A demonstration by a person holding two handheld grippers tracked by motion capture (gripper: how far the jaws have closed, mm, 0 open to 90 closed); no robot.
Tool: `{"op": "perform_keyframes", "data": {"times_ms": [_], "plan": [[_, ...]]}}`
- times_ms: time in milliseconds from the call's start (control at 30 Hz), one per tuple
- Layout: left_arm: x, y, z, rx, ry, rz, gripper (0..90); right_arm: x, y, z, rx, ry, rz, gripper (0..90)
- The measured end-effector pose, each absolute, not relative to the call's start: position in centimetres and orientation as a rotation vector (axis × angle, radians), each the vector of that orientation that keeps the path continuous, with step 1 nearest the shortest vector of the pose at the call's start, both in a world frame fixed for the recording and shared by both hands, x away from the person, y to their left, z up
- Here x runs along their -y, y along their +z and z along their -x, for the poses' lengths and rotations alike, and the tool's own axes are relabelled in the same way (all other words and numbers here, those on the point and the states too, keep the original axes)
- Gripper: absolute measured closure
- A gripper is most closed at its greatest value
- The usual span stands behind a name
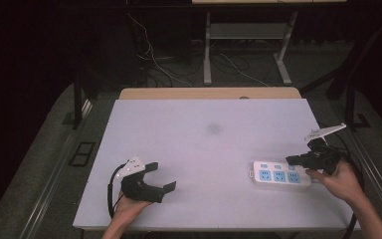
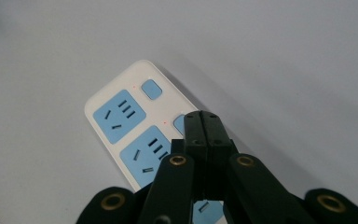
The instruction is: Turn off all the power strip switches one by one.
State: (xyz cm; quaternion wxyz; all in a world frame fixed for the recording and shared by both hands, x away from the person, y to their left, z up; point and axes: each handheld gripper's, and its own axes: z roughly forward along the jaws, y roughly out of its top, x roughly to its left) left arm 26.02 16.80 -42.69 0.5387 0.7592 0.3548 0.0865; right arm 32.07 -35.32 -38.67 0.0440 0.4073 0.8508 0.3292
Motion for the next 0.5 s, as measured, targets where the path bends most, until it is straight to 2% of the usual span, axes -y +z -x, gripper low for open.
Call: {"op": "perform_keyframes", "data": {"times_ms": [500], "plan": [[-16.8, -42.7, -26.0, -0.840, 0.208, -1.807, 0.0, 33.7, -37.0, -32.7, -2.633, 0.988, -1.180, 90.0]]}}
